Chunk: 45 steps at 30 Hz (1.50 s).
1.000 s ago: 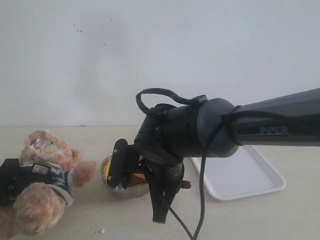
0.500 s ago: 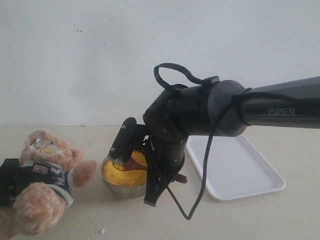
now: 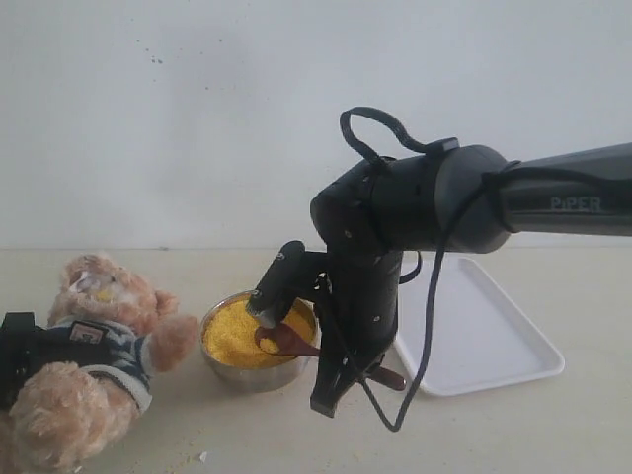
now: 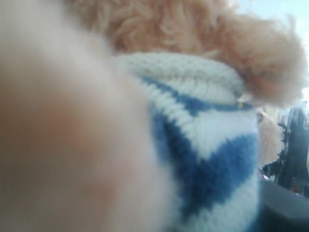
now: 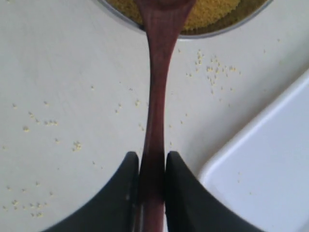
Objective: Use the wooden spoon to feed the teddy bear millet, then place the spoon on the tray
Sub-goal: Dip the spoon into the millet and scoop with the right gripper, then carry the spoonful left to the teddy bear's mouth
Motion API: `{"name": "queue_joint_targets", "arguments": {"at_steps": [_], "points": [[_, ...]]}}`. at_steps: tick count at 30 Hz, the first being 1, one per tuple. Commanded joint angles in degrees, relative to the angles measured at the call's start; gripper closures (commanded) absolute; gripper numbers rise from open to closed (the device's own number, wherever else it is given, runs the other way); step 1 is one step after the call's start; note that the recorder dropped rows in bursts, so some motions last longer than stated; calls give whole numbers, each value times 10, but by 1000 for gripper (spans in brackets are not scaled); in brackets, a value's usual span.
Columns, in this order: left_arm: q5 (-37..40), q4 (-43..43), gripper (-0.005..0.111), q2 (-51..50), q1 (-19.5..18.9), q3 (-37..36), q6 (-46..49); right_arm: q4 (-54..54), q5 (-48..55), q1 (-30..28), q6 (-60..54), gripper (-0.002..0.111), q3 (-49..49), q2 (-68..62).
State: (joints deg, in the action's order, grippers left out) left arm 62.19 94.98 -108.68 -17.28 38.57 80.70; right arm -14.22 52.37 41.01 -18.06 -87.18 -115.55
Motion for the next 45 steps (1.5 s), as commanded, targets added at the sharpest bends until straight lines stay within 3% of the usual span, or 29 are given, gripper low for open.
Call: {"name": "queue_joint_targets", "arguments": {"at_steps": [1, 17, 23, 31, 45], "points": [[45, -46, 103, 0, -1, -1, -47, 40, 3, -11, -4, 109, -3, 7], [54, -59, 103, 0, -1, -68, -49, 52, 19, -10, -53, 109, -28, 57], [54, -56, 103, 0, -1, -82, -50, 37, 23, 44, -109, 109, -29, 82], [54, -61, 103, 0, -1, -82, -55, -33, -117, 136, -66, 109, -29, 82], [54, -48, 103, 0, -1, -82, -52, -188, -135, 181, 32, 109, -29, 40]]}}
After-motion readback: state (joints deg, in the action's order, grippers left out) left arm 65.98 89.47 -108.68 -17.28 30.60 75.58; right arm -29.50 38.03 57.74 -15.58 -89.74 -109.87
